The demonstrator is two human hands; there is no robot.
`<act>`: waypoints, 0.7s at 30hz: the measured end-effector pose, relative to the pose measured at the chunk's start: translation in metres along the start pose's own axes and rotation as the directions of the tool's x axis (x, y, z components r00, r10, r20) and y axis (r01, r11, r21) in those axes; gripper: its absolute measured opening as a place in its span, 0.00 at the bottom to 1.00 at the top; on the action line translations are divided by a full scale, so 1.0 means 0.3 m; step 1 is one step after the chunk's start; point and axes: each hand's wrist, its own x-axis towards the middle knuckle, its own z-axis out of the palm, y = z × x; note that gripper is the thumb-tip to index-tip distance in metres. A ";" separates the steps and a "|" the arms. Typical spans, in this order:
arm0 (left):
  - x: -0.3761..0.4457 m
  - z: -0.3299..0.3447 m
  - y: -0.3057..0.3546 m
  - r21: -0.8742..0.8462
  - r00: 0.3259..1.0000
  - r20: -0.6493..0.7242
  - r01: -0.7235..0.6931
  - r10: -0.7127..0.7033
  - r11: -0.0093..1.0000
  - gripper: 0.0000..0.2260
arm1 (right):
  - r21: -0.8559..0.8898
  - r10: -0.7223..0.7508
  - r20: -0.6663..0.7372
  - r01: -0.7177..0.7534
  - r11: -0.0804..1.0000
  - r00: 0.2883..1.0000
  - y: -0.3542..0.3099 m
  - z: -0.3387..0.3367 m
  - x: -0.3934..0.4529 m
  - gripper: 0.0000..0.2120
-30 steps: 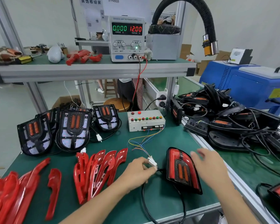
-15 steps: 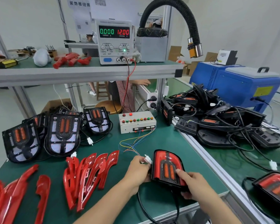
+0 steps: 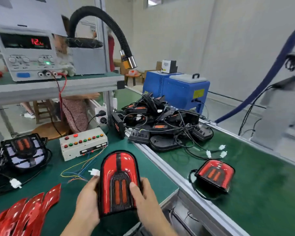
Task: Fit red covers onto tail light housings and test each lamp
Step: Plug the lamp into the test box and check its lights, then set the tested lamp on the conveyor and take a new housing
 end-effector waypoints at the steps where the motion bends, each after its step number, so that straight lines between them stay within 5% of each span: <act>1: -0.008 0.024 0.003 -0.025 1.000 0.002 -0.005 0.005 1.000 0.17 | 0.014 -0.004 -0.009 0.004 1.000 1.000 -0.006 -0.016 -0.003 0.12; 6: -0.033 0.182 -0.012 0.139 0.986 0.091 -0.154 0.142 0.978 0.15 | 0.132 0.008 -0.152 0.012 0.991 0.988 -0.032 -0.139 -0.030 0.13; 9: -0.065 0.343 -0.047 0.340 0.914 0.369 -0.300 0.167 0.891 0.15 | 0.212 0.002 -0.354 0.079 0.974 0.935 -0.045 -0.267 -0.085 0.18; 14: -0.170 0.673 -0.184 0.485 0.748 0.655 -0.302 -0.112 0.820 0.09 | 0.206 0.031 -0.736 0.180 0.962 0.676 -0.021 -0.575 -0.187 0.16; 17: -0.225 0.824 -0.330 0.511 0.687 0.671 -0.157 -0.278 0.845 0.08 | 0.286 0.150 -0.813 0.161 0.944 0.563 0.026 -0.751 -0.253 0.12; 21: -0.282 0.928 -0.481 0.651 0.634 0.643 -0.156 -0.431 0.743 0.11 | 0.340 0.278 -0.850 0.063 0.938 0.447 0.123 -0.910 -0.320 0.13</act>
